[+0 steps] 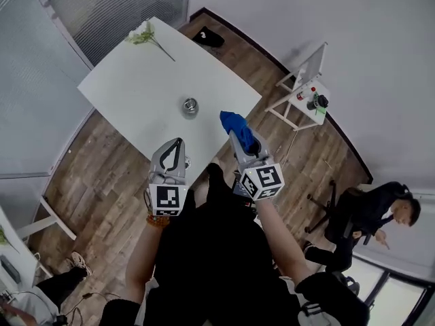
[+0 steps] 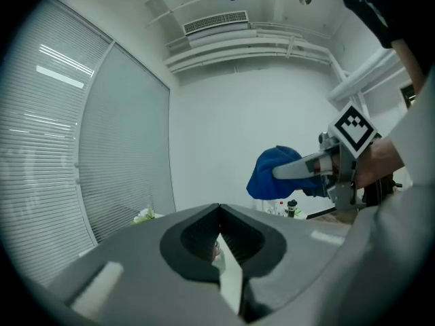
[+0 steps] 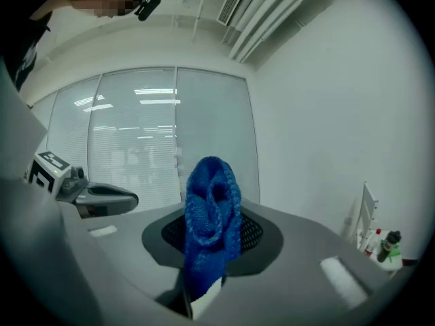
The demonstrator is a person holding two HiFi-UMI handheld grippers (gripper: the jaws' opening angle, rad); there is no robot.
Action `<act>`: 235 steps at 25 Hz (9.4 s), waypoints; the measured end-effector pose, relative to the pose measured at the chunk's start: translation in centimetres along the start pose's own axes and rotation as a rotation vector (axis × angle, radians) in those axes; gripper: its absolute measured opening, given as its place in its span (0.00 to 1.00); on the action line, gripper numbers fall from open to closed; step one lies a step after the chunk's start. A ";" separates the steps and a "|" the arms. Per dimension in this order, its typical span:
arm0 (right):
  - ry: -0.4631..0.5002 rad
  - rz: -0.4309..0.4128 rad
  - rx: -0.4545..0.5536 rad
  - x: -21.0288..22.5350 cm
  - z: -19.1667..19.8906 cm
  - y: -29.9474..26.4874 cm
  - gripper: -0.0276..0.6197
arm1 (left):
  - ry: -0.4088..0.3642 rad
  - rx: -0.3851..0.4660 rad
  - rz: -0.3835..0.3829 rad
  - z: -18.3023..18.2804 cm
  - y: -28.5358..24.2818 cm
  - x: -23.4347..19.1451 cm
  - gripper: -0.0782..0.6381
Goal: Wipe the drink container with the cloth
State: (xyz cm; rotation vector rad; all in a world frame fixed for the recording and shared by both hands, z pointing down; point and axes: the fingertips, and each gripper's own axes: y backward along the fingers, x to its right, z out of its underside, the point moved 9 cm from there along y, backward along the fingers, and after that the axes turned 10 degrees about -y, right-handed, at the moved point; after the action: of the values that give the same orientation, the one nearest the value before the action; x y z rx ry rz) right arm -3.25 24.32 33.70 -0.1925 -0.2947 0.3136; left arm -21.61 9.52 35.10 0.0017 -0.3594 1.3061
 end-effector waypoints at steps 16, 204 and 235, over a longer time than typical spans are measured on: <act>0.348 -0.385 -0.307 10.0 5.9 -18.0 0.20 | -0.179 -0.285 0.270 6.7 -15.3 -1.9 0.41; -0.021 -1.735 -0.552 6.3 -1.3 -26.2 0.18 | 0.486 0.111 0.058 4.1 -14.5 -3.0 0.67; 1.103 -1.448 -0.673 9.5 9.5 -31.1 0.45 | 0.258 -0.744 -0.114 14.5 -18.4 -1.8 0.39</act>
State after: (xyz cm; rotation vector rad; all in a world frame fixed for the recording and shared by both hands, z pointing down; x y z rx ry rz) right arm 10.94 -0.29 52.25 -0.7053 0.6054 -1.3375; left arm -8.41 -0.09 51.98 -0.7542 -0.5939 0.9829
